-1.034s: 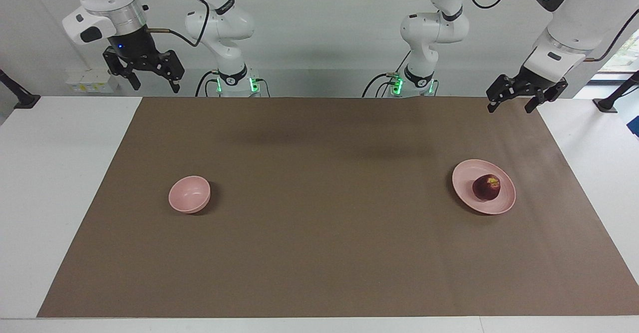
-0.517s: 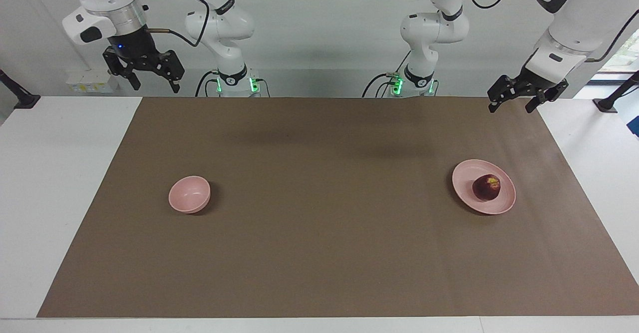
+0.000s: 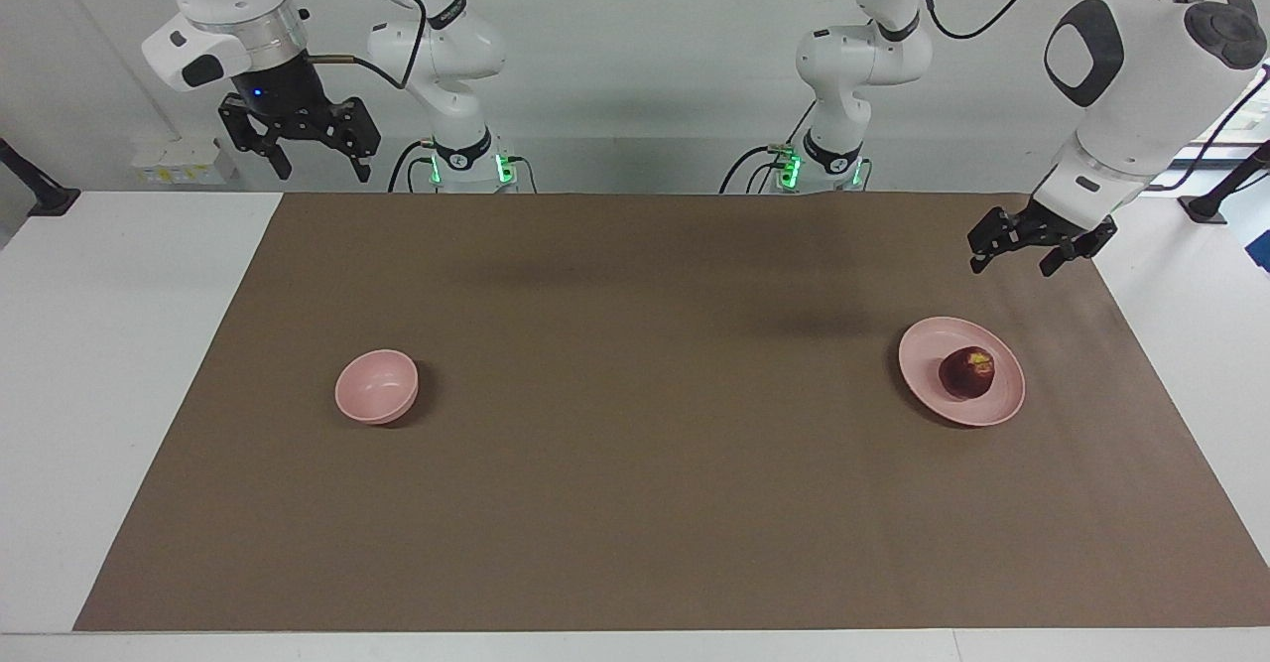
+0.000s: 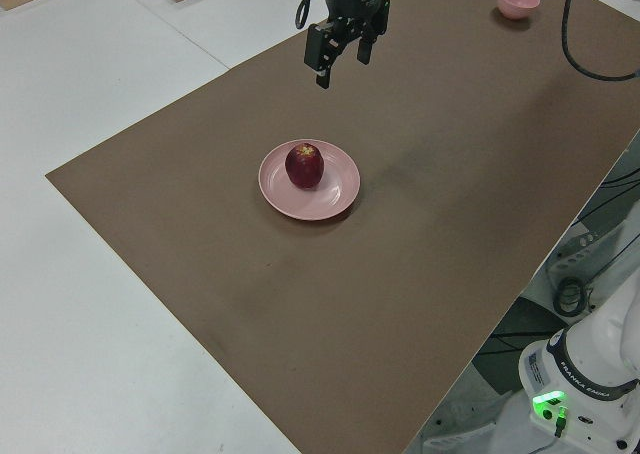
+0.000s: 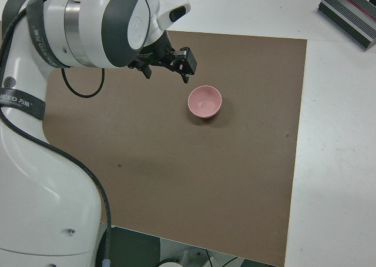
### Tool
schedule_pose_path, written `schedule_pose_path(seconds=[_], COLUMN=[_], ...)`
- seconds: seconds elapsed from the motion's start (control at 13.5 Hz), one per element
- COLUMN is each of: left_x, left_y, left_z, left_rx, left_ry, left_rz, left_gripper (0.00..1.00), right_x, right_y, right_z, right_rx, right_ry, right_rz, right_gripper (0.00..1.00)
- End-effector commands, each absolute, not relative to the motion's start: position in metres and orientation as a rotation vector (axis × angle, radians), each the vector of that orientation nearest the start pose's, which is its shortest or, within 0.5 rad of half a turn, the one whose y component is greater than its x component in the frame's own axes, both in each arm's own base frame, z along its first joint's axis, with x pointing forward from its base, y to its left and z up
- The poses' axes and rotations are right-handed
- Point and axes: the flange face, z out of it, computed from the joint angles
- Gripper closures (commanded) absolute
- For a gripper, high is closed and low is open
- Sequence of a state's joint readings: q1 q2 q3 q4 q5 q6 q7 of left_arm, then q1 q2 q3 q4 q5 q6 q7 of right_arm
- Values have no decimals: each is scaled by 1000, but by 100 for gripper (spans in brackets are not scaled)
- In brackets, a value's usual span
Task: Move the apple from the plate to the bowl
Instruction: 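Move the left gripper over the red apple on the pink plate, then lower the left gripper and close it on the red apple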
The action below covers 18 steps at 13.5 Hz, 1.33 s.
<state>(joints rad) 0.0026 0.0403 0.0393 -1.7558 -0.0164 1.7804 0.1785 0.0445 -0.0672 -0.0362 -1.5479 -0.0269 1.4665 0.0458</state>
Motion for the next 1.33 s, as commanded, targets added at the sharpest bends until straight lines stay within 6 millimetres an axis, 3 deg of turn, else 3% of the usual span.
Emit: schedule_pose_path(seconds=[0.0,0.37,0.74,1.26], left_x=[575,602,606,600], left_y=[41,44,43,47], left_z=[495,420,368,335], left_rx=[-3133,-3133,-3132,-3137], left_ry=[259,252,258,248], left_rz=[-22,24,31,86], left_gripper=[0,0,0,0], right_x=[521,521,520,520], right_y=[-3,-2,-2,0], right_z=[660,659,660,660], right_rx=[-3160,-3159,-3160,-3159], right_ry=[24,19,15,10], right_rz=[5,7,7,5], right_gripper=[0,0,0,0])
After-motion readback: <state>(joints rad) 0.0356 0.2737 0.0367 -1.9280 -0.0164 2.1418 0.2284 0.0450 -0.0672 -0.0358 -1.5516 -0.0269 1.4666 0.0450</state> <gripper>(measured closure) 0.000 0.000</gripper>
